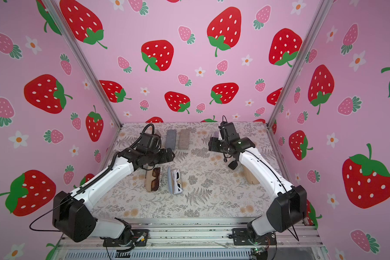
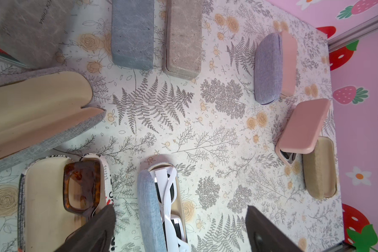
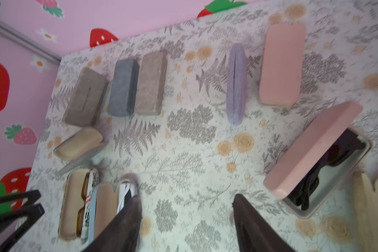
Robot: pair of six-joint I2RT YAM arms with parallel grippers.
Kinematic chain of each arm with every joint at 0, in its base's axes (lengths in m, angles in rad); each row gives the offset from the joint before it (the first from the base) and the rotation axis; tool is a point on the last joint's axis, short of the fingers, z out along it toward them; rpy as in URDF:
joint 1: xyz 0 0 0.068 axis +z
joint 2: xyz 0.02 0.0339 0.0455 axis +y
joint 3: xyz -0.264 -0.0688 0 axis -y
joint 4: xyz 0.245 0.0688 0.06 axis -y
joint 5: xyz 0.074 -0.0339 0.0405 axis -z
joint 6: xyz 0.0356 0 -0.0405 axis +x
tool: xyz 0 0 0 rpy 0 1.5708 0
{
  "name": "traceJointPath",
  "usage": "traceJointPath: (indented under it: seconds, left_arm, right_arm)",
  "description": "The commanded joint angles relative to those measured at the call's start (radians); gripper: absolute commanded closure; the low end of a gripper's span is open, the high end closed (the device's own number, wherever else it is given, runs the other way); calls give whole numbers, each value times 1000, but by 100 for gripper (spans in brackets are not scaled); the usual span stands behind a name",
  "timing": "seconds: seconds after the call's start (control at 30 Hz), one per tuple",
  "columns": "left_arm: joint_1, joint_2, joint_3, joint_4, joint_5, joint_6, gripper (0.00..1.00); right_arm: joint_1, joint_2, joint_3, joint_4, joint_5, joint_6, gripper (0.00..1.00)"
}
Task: Close the glasses case
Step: Move the glasses case to the center of the board.
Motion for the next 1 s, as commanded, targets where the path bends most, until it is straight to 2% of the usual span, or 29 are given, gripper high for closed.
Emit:
traceJointPath:
  seconds: [0.0,0.17,0.37,0.63,0.73,0.8,0.97]
  left_arm:
    - [-25,-66,-29,-76,-69,0,5]
    - [-90,-156,-59,-193,-158,0,1]
    - [-199,-215,-150,-212,-238,-54,1]
    - [-271,-89,-193,-191,-275,-85,1]
    - [-272,-43,-187,-163,-275,-89,7]
    - [-272,-19,-181,-152,-277,-92,15]
    - [-271,40,-174,-126,-260,-94,24]
  right_arm:
    - [32,-80,-103,-25,7,32,32]
    - [114,-168,-198,-8,25,81,33]
    - [172,-157,-259,11,18,124,33]
    - [242,-117,-300,50,12,166,33]
    - [251,-117,-309,58,6,173,33]
    - [254,-118,-307,57,8,175,33]
    - [258,-116,-309,55,9,176,34]
